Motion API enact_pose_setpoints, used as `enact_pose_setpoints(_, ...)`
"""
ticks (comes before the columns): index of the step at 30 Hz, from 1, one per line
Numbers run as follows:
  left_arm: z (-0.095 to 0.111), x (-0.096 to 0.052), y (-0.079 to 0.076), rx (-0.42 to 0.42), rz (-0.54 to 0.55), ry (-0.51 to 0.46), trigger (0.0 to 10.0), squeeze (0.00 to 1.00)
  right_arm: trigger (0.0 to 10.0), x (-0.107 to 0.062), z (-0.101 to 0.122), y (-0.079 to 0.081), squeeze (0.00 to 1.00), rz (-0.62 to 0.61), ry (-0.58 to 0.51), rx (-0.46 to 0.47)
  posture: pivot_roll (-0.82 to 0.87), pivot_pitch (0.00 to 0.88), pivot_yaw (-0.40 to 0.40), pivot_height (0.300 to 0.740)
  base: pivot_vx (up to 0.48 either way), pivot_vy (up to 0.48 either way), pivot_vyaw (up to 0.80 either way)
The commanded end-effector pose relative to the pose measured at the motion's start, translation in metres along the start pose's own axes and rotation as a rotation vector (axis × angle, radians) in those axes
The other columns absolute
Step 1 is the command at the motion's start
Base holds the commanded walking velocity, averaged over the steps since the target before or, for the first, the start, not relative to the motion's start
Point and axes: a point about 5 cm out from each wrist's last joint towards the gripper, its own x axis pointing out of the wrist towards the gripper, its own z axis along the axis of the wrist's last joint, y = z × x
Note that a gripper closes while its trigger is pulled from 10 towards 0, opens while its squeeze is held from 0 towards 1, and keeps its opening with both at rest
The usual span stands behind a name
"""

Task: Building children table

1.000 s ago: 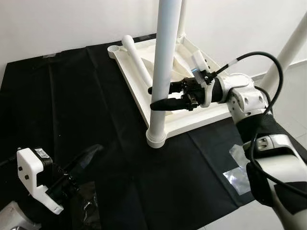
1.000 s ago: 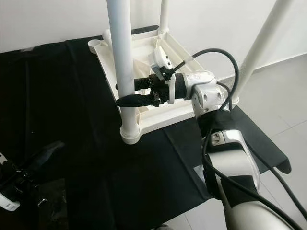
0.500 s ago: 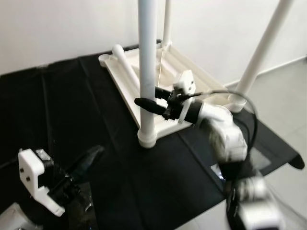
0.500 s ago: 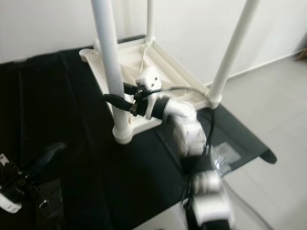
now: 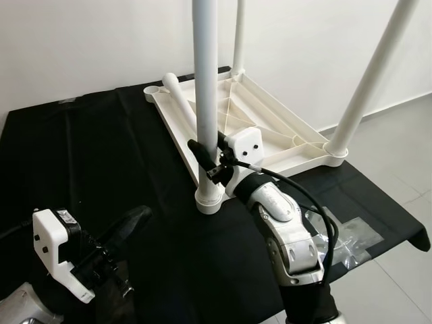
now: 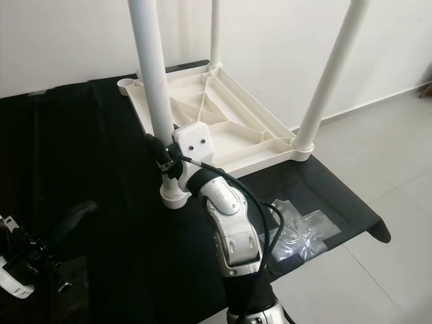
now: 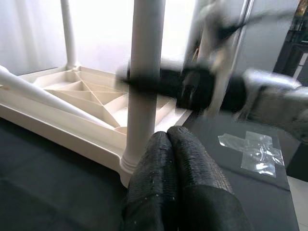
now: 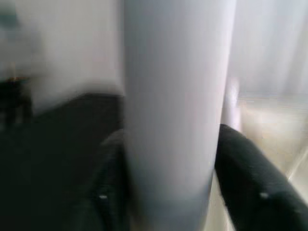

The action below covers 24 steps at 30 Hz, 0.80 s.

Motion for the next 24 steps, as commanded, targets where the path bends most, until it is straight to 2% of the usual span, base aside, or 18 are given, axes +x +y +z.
enact_pose_setpoints(1,-0.002,-0.002,0.001,0.002,0.01,0.012,10.0,0.0,10.0,-0.002,-0.016,0.0,0.82,0.005,0.069,0.052,-0.03,0.191,-0.012,0.74,0.0,0.0,0.0)
enact_pose_setpoints(2,-0.002,-0.002,0.001,0.004,0.011,0.012,10.0,0.0,10.0,0.001,-0.006,0.001,1.0,0.091,0.029,0.076,-0.03,0.19,-0.013,0.74,0.0,0.0,0.0)
enact_pose_setpoints(4,-0.003,-0.002,0.001,0.005,0.011,0.014,10.0,0.0,10.0,0.005,0.018,-0.002,1.0,0.287,-0.062,0.075,-0.03,0.191,-0.013,0.74,0.0,0.0,0.0)
enact_pose_setpoints(5,-0.003,-0.002,0.001,0.005,0.011,0.014,10.0,0.0,10.0,0.005,0.018,-0.002,1.0,0.287,-0.062,0.075,-0.03,0.191,-0.013,0.74,0.0,0.0,0.0)
enact_pose_setpoints(6,-0.003,-0.001,0.0,0.003,0.011,0.013,10.0,0.0,10.0,0.005,0.026,-0.006,1.0,0.369,-0.086,0.057,-0.03,0.19,-0.014,0.74,0.0,0.0,0.0)
enact_pose_setpoints(7,-0.003,-0.001,0.0,0.003,0.011,0.013,10.0,0.0,10.0,0.005,0.026,-0.006,1.0,0.369,-0.086,0.057,-0.03,0.19,-0.014,0.74,0.0,0.0,0.0)
enact_pose_setpoints(8,-0.003,-0.001,0.0,0.002,0.011,0.013,10.0,0.0,10.0,0.005,0.032,-0.013,0.69,0.453,-0.092,0.005,-0.02,0.189,-0.016,0.74,0.0,0.0,0.0)
enact_pose_setpoints(9,-0.003,-0.001,0.0,0.002,0.011,0.013,10.0,0.0,10.0,0.005,0.032,-0.013,0.69,0.453,-0.092,0.005,-0.02,0.189,-0.016,0.74,0.0,0.0,0.0)
enact_pose_setpoints(10,-0.003,-0.001,-0.001,0.002,0.011,0.012,10.0,0.0,10.0,0.005,0.035,-0.019,0.0,0.533,-0.076,-0.053,-0.02,0.191,-0.017,0.74,0.0,0.0,0.0)
enact_pose_setpoints(12,-0.003,-0.001,-0.001,0.002,0.011,0.012,10.0,0.0,10.0,0.005,0.035,-0.019,0.0,0.533,-0.076,-0.053,-0.02,0.191,-0.017,0.74,0.0,0.0,0.0)
enact_pose_setpoints(13,-0.002,-0.001,-0.001,0.003,0.011,0.011,10.0,0.0,10.0,0.006,0.037,-0.027,0.0,0.605,-0.057,-0.105,-0.01,0.196,-0.018,0.74,0.0,0.0,0.0)
enact_pose_setpoints(14,-0.002,-0.001,-0.001,0.003,0.011,0.011,10.0,0.0,10.0,0.006,0.037,-0.027,0.0,0.605,-0.057,-0.105,-0.01,0.196,-0.018,0.74,0.0,0.0,0.0)
enact_pose_setpoints(15,-0.002,-0.002,-0.002,0.002,0.012,0.013,10.0,0.0,10.0,0.008,0.039,-0.034,0.0,0.675,-0.036,-0.115,-0.01,0.202,-0.015,0.74,0.0,0.0,0.0)
enact_pose_setpoints(17,-0.002,-0.003,-0.003,0.0,0.012,0.019,10.0,0.0,10.0,0.013,0.042,-0.041,0.0,0.772,-0.023,-0.084,0.0,0.206,-0.015,0.74,0.0,0.0,0.0)
enact_pose_setpoints(21,-0.002,-0.004,-0.004,0.001,0.013,0.026,10.0,0.0,10.0,0.019,0.046,-0.044,0.0,0.824,-0.024,-0.045,0.0,0.21,-0.014,0.74,0.0,0.0,0.0)
enact_pose_setpoints(22,-0.002,-0.004,-0.004,0.002,0.013,0.029,10.0,0.0,2.4,0.021,0.048,-0.044,0.0,0.866,-0.024,-0.04,0.01,0.211,-0.015,0.74,0.0,0.0,0.0)
enact_pose_setpoints(23,-0.001,-0.005,-0.004,0.003,0.014,0.031,10.0,0.0,0.0,0.024,0.049,-0.043,0.0,0.889,-0.025,-0.03,0.01,0.213,-0.016,0.74,0.0,0.0,0.0)
enact_pose_setpoints(24,-0.001,-0.005,-0.005,0.003,0.015,0.032,10.0,0.0,0.0,0.025,0.05,-0.043,0.0,0.915,-0.028,-0.019,0.01,0.213,-0.019,0.74,0.0,0.0,0.0)
